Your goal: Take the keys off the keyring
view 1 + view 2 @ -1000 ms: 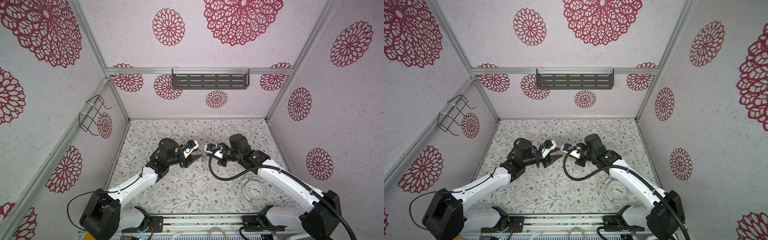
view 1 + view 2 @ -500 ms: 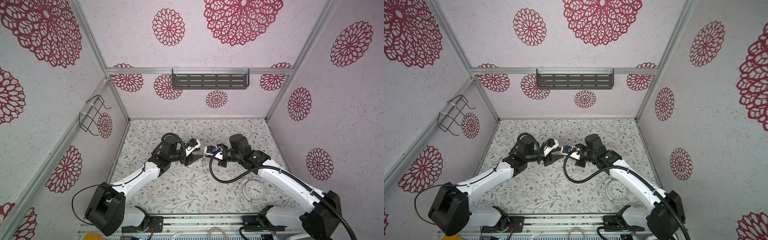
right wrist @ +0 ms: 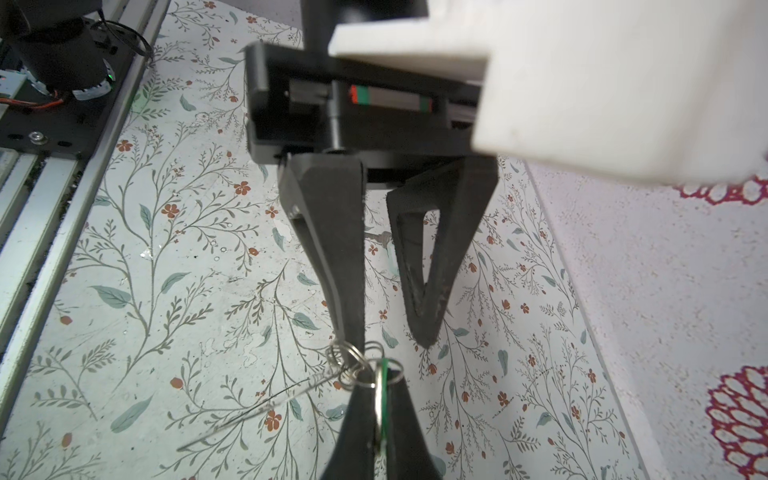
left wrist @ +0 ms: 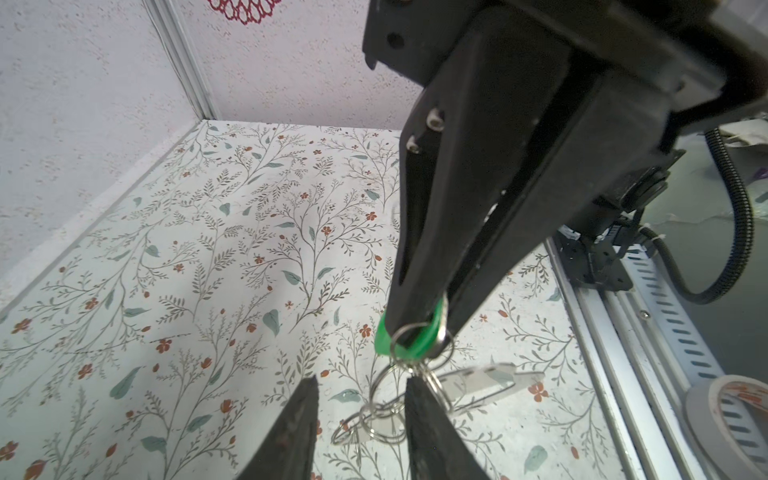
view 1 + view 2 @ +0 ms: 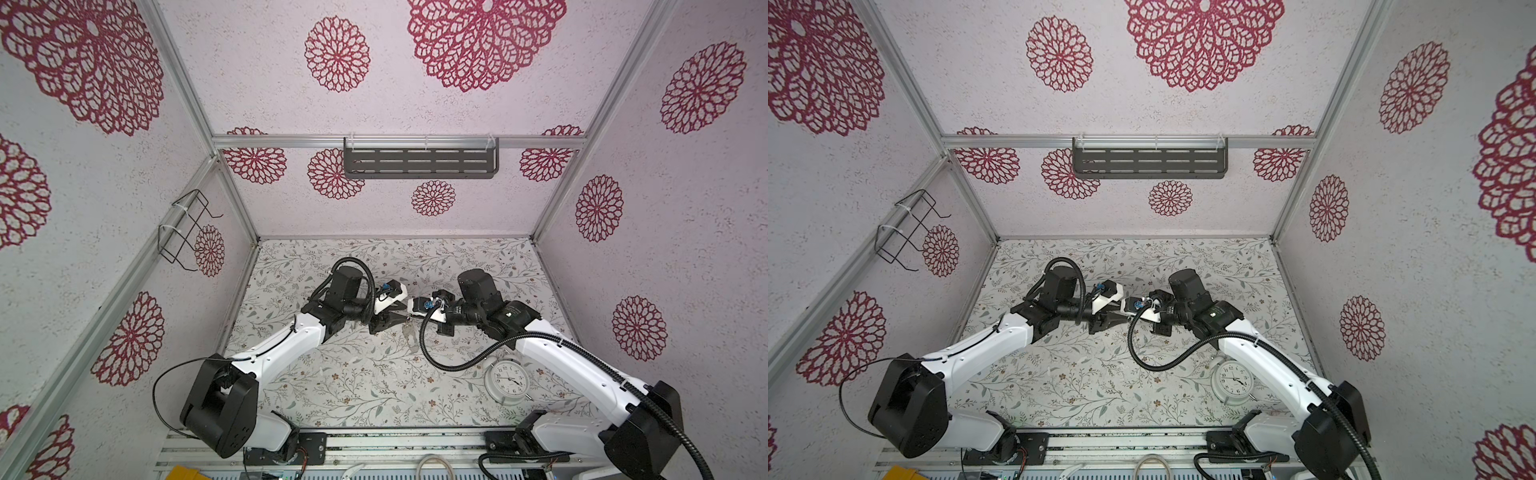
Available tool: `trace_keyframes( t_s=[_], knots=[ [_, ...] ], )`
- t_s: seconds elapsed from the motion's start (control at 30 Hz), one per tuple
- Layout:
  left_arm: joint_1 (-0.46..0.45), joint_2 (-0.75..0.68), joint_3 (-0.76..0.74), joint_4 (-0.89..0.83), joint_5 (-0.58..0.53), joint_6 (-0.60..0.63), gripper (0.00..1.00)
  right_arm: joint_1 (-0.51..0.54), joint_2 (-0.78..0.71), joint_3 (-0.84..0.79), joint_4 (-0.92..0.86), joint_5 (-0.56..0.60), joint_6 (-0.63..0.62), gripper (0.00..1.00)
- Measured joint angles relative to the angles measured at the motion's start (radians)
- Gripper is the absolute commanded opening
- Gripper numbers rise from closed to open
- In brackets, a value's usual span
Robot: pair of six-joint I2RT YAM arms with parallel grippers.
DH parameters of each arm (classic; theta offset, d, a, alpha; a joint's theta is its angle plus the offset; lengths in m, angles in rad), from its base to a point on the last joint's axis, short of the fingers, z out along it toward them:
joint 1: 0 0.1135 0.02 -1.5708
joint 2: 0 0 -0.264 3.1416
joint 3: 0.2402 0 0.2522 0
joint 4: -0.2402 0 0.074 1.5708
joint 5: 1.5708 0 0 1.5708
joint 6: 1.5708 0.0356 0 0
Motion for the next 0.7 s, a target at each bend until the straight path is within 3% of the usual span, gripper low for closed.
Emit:
trace_keyframes(
  t_s=[0.3,0.7],
  knots=[
    [-0.006,0.02,0.025,-0.054,0.045,0.021,0.13,0.003,-0.017,0.0,0.002,0.018,-0.037,0.0],
    [-0.007,0.02,0.029,-0.083,0.047,0.025,0.0,0.003,-0.044,-0.037,0.01,0.058,-0.047,0.0]
  ],
)
